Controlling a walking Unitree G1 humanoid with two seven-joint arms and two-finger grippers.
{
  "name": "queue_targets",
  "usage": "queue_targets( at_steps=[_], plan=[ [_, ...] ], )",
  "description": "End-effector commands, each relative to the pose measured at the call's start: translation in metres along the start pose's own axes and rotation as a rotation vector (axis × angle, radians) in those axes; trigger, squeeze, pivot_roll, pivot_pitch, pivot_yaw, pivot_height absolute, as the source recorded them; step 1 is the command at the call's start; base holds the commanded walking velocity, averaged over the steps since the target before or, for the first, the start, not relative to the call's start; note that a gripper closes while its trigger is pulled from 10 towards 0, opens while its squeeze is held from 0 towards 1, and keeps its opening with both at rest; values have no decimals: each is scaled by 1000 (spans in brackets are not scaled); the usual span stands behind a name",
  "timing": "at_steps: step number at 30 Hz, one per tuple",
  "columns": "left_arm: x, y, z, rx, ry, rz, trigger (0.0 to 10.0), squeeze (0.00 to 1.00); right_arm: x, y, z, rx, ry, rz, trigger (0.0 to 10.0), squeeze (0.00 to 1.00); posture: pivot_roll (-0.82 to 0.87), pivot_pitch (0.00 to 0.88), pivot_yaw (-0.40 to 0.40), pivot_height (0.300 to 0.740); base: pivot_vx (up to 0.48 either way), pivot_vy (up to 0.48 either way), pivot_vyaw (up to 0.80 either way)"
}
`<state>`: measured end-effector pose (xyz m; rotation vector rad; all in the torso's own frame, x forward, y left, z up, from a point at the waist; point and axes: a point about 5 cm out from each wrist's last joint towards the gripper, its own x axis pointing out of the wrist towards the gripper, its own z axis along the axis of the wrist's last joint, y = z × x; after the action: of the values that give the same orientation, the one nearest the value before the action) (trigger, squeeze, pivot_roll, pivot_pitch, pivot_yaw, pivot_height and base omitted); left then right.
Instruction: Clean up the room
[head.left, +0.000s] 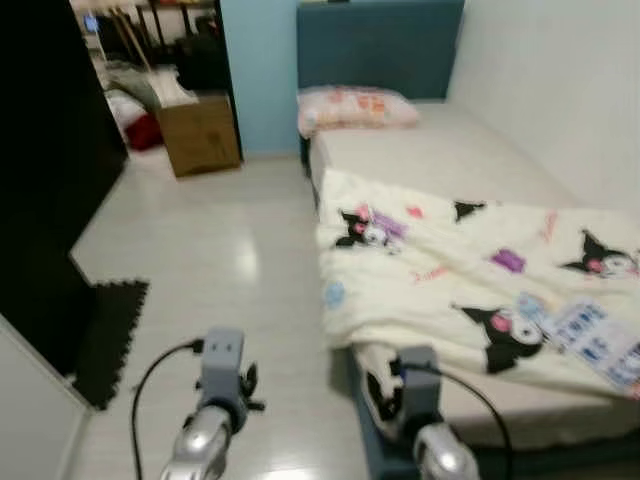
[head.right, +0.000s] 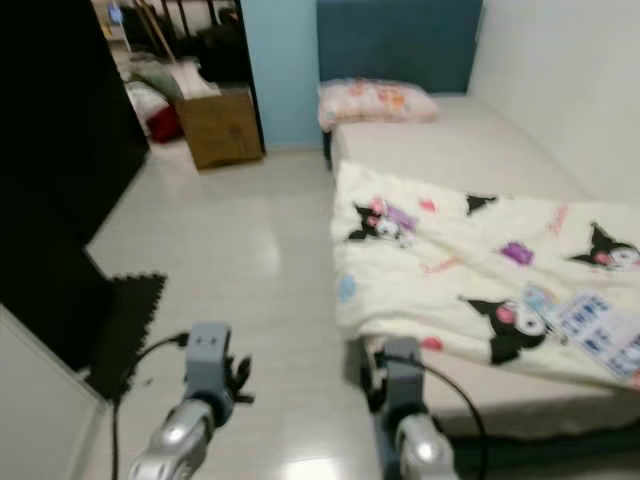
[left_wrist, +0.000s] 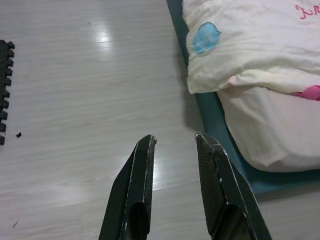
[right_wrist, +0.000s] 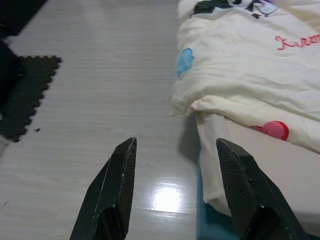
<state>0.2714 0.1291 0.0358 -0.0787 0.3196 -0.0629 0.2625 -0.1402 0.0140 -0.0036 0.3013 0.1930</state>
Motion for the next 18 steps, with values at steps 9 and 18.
queue_targets(
  at_steps=[9, 18],
  plan=[
    [-1, 3, -2, 0, 12, 9, 10000, 0, -1, 0, 0, 10, 3, 1, 10000, 0, -66, 77, 30, 740, 0, -381, 0],
    [-1, 2, -3, -1, 12, 8, 10000, 0, 0, 1, 2, 9, -3, 8, 10000, 0, -66, 69, 25, 740, 0, -380, 0]
  ],
)
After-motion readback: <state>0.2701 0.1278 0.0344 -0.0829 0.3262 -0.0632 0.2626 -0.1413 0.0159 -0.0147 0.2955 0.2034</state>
